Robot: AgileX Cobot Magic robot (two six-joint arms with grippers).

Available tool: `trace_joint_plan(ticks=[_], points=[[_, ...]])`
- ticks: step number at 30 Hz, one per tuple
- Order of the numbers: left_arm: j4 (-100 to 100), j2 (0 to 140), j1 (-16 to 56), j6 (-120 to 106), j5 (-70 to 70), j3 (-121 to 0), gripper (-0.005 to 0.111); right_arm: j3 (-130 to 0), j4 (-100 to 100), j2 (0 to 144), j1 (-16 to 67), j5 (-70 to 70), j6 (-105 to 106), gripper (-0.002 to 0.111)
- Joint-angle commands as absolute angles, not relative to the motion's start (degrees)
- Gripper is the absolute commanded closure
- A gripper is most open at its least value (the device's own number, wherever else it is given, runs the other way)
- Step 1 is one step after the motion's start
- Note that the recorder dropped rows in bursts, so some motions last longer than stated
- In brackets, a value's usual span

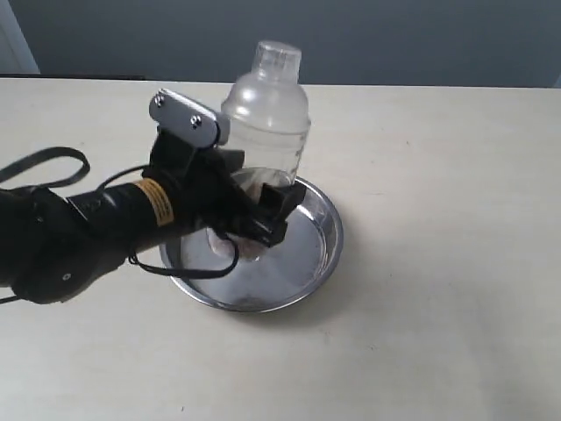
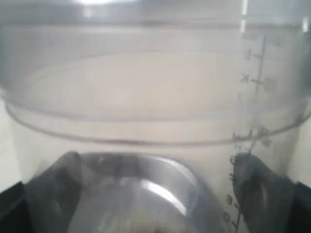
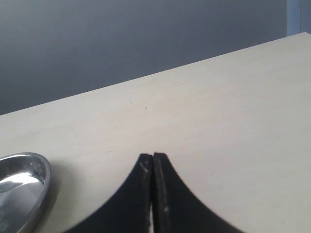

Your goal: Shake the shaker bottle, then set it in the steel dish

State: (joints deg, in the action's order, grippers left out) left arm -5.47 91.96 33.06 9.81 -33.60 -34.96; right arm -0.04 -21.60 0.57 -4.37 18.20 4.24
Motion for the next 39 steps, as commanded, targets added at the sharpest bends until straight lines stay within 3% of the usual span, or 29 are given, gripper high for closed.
trace_joint_plan(ticks=[1, 7, 25, 39], points=[[-6.20, 83.28, 33.20, 9.74, -43.78, -39.15, 0.106, 0.00, -21.51, 0.28, -4.55, 17.59, 4.44, 0.109], [-2.16, 96.91, 33.20, 10.12, -42.54, -35.02, 0.106, 0.00, -21.51, 0.28, -4.55, 17.59, 4.44, 0.109], [1.47, 105.85, 33.20, 12.38, -63.75, -35.02, 0.106, 0.00, -21.51, 0.28, -4.55, 17.59, 4.44, 0.109], [4.20, 110.77, 33.20, 7.33, -66.70, -35.02, 0.106, 0.00, -21.51, 0.28, -4.55, 17.59, 4.44, 0.109]])
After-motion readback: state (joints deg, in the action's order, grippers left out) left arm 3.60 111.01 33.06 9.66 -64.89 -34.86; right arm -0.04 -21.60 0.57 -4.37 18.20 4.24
